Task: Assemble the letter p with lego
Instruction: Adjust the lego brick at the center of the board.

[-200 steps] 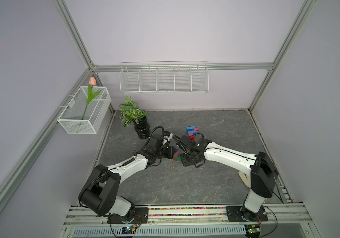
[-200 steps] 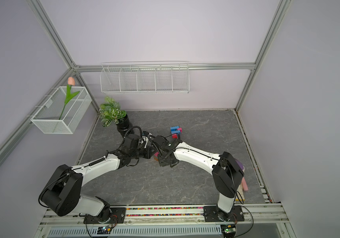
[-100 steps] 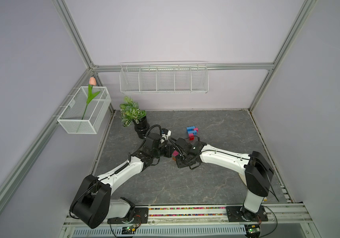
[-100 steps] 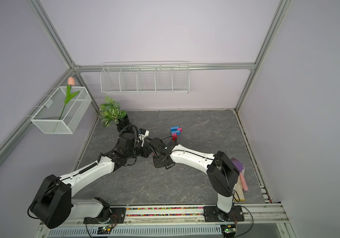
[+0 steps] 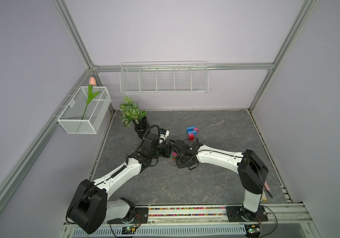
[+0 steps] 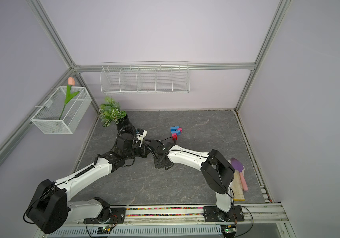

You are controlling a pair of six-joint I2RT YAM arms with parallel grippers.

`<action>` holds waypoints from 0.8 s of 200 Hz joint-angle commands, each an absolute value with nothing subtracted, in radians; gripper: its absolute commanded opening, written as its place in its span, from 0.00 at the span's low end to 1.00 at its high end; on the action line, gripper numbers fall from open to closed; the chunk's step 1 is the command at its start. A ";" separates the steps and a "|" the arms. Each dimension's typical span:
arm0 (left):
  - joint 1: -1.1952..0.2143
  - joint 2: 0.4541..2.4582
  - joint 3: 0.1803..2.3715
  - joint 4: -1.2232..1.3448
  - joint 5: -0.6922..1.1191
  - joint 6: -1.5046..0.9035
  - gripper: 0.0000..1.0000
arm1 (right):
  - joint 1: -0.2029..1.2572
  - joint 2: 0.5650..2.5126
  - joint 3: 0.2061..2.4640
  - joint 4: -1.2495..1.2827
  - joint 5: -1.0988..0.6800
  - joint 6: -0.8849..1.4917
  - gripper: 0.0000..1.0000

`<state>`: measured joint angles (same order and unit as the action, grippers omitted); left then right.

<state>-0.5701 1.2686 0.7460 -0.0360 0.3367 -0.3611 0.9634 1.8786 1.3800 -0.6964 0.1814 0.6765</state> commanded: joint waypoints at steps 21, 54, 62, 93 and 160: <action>-0.577 1.209 0.721 -0.078 0.298 -0.342 0.00 | 0.933 1.898 1.376 -0.664 0.215 0.671 0.19; -0.577 1.175 0.712 -0.111 0.276 -0.335 0.00 | 0.918 1.911 1.384 -0.645 0.208 0.664 0.19; -0.577 1.167 0.708 -0.115 0.274 -0.334 0.00 | 0.914 1.914 1.385 -0.641 0.206 0.662 0.19; -0.577 1.149 0.693 -0.123 0.274 -0.338 0.00 | 0.900 1.925 1.399 -0.636 0.202 0.649 0.19; -0.577 1.145 0.669 -0.126 0.310 -0.342 0.00 | 0.853 1.960 1.469 -0.655 0.198 0.593 0.19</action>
<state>-0.5720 1.1557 0.6922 -0.1162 0.2916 -0.3534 0.8700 1.9324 1.4334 -0.6449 0.1940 0.6201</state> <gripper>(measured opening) 0.041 0.342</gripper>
